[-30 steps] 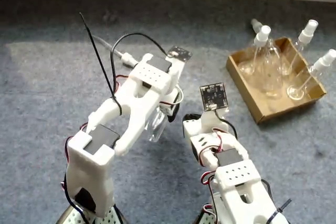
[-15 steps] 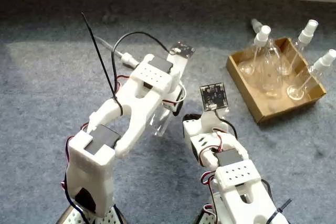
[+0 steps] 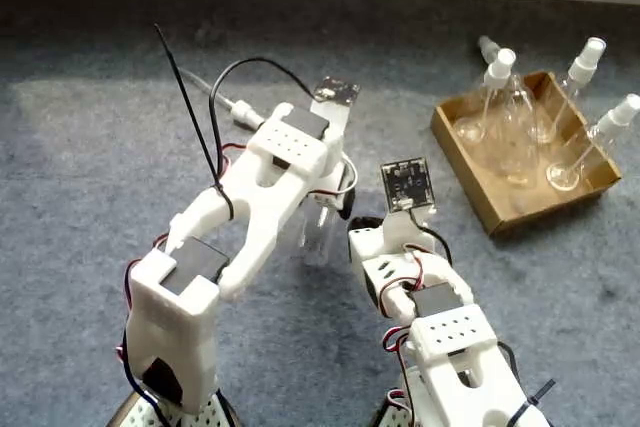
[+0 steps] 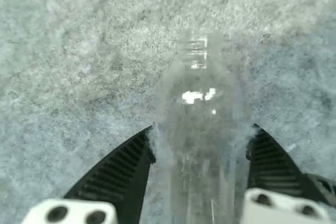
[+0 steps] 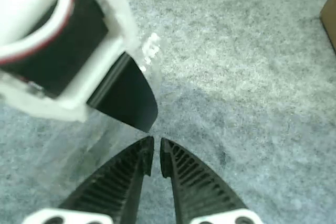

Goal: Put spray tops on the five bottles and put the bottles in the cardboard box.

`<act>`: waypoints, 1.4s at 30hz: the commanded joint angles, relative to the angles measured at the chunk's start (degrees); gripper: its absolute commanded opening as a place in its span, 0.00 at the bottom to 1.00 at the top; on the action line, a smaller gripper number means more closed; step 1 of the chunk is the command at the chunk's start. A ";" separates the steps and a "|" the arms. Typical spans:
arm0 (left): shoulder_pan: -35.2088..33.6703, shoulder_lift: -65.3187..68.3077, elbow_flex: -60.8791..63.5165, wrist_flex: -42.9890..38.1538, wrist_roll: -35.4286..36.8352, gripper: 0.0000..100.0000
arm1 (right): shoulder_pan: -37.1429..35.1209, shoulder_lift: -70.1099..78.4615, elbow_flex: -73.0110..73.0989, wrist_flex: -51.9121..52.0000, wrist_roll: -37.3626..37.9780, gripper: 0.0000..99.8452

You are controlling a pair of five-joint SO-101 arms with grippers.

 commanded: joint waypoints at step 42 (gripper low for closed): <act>-22.02 9.45 -18.07 -18.02 3.96 0.28 | -0.13 -1.36 -0.40 -1.19 -0.18 0.00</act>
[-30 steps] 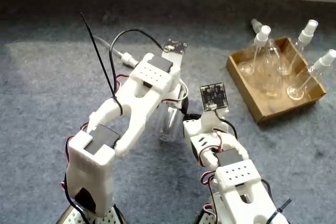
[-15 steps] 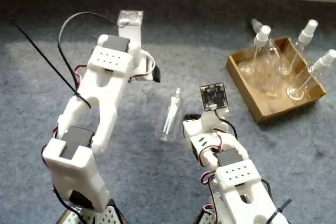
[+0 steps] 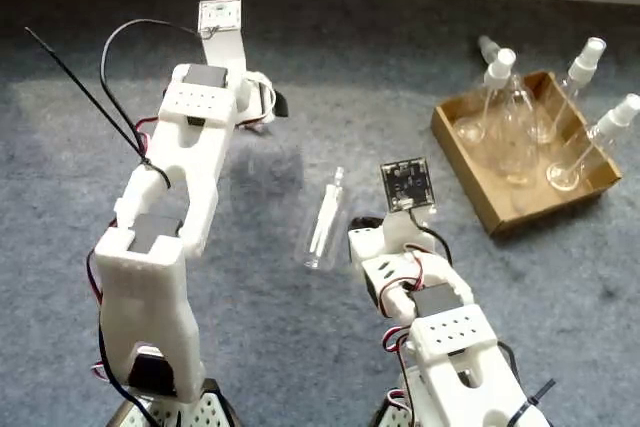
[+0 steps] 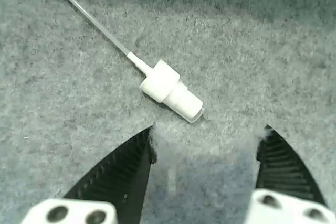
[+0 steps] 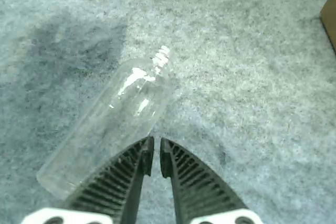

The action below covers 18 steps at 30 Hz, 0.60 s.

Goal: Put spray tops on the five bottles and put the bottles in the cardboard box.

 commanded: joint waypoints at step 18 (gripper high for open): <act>-4.97 22.55 -32.13 12.13 25.85 0.28 | -0.13 -1.36 -0.48 -1.27 -0.09 0.00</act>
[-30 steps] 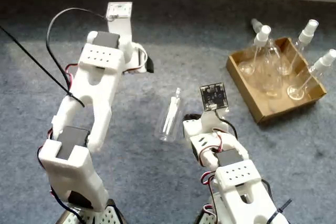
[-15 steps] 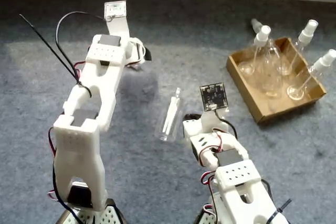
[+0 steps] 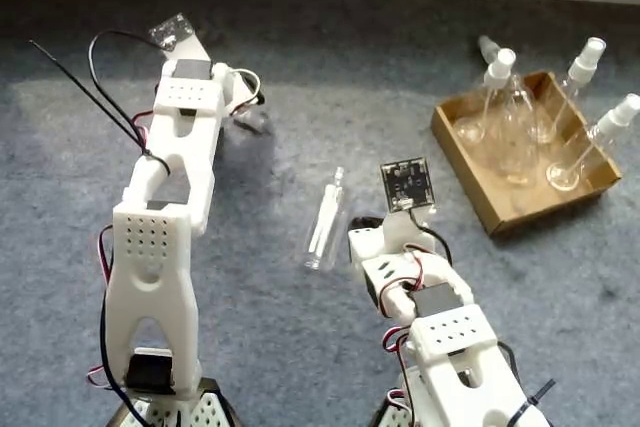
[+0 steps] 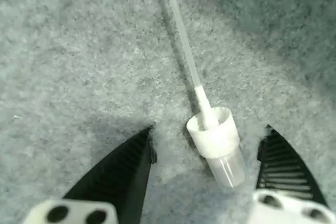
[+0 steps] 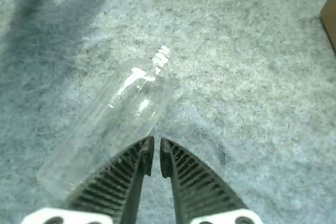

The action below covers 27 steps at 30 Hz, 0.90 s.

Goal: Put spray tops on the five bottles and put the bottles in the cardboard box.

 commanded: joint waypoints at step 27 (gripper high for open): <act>2.86 8.66 -14.46 10.02 1.85 0.03 | -0.13 -1.36 -0.40 -1.27 -0.09 0.00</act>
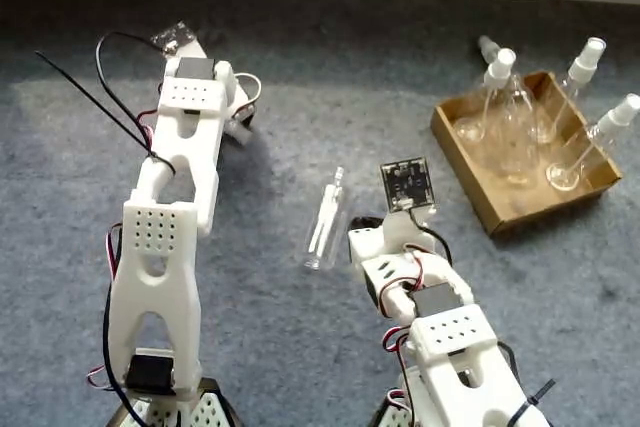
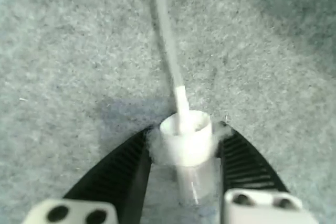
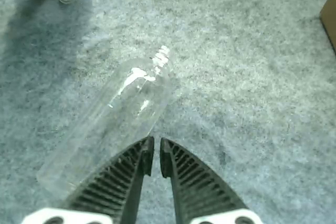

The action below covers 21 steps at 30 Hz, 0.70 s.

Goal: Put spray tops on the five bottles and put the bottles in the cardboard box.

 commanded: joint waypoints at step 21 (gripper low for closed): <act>0.75 -4.79 -8.66 22.42 -18.37 0.02 | -0.13 -1.36 -0.48 -1.27 -0.09 0.00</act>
